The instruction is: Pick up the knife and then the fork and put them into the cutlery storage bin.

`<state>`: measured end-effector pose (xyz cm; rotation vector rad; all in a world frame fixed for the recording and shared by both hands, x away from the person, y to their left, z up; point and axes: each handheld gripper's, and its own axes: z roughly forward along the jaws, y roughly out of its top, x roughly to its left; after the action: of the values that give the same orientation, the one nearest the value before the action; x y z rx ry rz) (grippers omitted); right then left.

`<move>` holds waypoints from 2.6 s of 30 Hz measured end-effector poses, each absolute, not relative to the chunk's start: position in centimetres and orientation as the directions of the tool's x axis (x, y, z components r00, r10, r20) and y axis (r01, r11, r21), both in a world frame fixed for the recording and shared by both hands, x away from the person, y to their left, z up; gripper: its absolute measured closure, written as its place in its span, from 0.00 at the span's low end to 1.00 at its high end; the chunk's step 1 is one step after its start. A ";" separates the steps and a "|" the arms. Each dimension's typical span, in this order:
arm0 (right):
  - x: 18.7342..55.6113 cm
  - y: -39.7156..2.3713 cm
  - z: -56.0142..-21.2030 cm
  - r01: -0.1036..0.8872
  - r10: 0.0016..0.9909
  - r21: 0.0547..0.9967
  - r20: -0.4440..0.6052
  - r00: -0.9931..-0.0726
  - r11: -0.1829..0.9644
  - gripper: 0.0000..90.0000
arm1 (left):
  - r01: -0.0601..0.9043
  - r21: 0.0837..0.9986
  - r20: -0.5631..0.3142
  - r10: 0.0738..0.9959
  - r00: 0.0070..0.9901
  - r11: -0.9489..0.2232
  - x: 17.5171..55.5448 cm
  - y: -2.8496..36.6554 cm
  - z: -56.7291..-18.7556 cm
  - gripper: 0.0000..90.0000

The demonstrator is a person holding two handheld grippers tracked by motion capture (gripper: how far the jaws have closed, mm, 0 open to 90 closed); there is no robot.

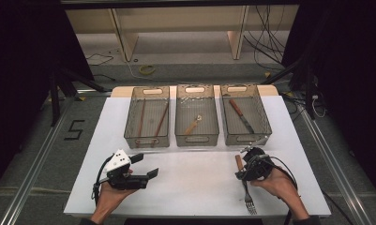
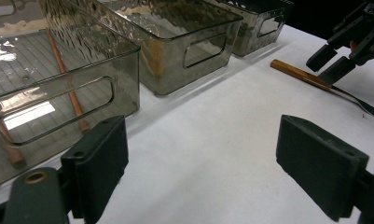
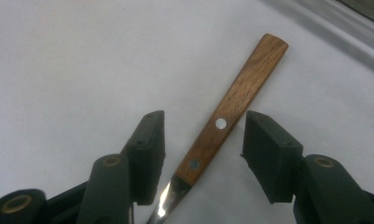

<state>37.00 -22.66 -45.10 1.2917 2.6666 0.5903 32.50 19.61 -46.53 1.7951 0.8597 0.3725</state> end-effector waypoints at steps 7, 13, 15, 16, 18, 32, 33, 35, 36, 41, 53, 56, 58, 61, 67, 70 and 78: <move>36.5 -22.8 -45.6 0.733 0.772 0.371 0.063 -0.633 0.570 0.61 | 0.376 0.909 -0.146 0.707 0.692 -0.179 32.5 19.6 -46.5 0.18; 36.2 -22.8 -45.8 0.725 0.765 0.357 0.044 -0.643 0.589 0.66 | 0.375 0.909 -0.145 0.705 0.694 -0.182 32.5 19.6 -46.5 0.18; 36.2 -22.8 -45.9 0.726 0.765 0.352 0.043 -0.643 0.591 0.66 | 0.374 0.909 -0.145 0.705 0.694 -0.181 32.5 19.6 -46.5 0.18; 36.2 -22.8 -46.0 0.725 0.764 0.350 0.040 -0.644 0.593 0.66 | 0.374 0.910 -0.145 0.705 0.694 -0.181 32.5 19.6 -46.5 0.18; 36.1 -22.7 -46.0 0.726 0.765 0.345 0.033 -0.643 0.595 0.66 | 0.374 0.909 -0.144 0.705 0.694 -0.183 32.5 19.5 -46.6 0.18; 36.1 -22.6 -46.0 0.722 0.760 0.332 0.021 -0.649 0.607 0.73 | 0.374 0.909 -0.143 0.704 0.695 -0.184 32.5 19.5 -46.6 0.18; 36.1 -22.6 -46.0 0.723 0.761 0.331 0.022 -0.648 0.606 0.74 | 0.373 0.909 -0.143 0.704 0.696 -0.184 32.5 19.5 -46.6 0.18; 36.2 -22.6 -46.0 0.725 0.763 0.329 0.023 -0.646 0.605 0.75 | 0.373 0.909 -0.143 0.704 0.696 -0.184 32.5 19.5 -46.6 0.18; 36.2 -22.7 -46.0 0.731 0.767 0.328 0.028 -0.641 0.599 0.76 | 0.374 0.908 -0.142 0.704 0.696 -0.187 32.5 19.5 -46.6 0.18; 36.3 -22.9 -46.0 0.735 0.771 0.335 0.036 -0.636 0.590 0.79 | 0.373 0.909 -0.140 0.704 0.697 -0.189 32.5 19.5 -46.6 0.18; 36.4 -23.1 -46.0 0.743 0.783 0.343 0.033 -0.621 0.575 0.86 | 0.373 0.909 -0.142 0.705 0.695 -0.184 32.5 19.5 -46.6 0.18; 36.3 -23.1 -46.0 0.740 0.781 0.345 0.030 -0.624 0.578 0.86 | 0.374 0.909 -0.143 0.705 0.694 -0.184 32.5 19.5 -46.6 0.18; 36.3 -23.1 -46.0 0.738 0.780 0.347 0.026 -0.625 0.579 0.86 | 0.373 0.909 -0.143 0.706 0.694 -0.183 32.5 19.5 -46.6 0.18; 36.3 -23.2 -45.8 0.732 0.776 0.354 0.026 -0.630 0.582 0.86 | 0.375 0.909 -0.143 0.706 0.694 -0.184 32.5 19.5 -46.6 0.18; 36.2 -23.5 -45.1 0.723 0.776 0.389 0.034 -0.630 0.570 0.87 | 0.375 0.909 -0.145 0.705 0.694 -0.183 32.5 19.5 -46.6 0.18; 36.2 -23.6 -44.9 0.721 0.775 0.403 0.041 -0.630 0.565 0.87 | 0.376 0.909 -0.145 0.706 0.693 -0.182 32.5 19.5 -46.6 0.18; 36.1 -23.6 -44.4 0.709 0.772 0.432 0.045 -0.634 0.557 0.87 | 0.375 0.909 -0.144 0.707 0.692 -0.182 32.5 19.5 -46.6 0.18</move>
<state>36.15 -23.65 -44.43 1.2637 2.6373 0.6296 32.51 19.54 -46.58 1.7972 0.8583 0.3748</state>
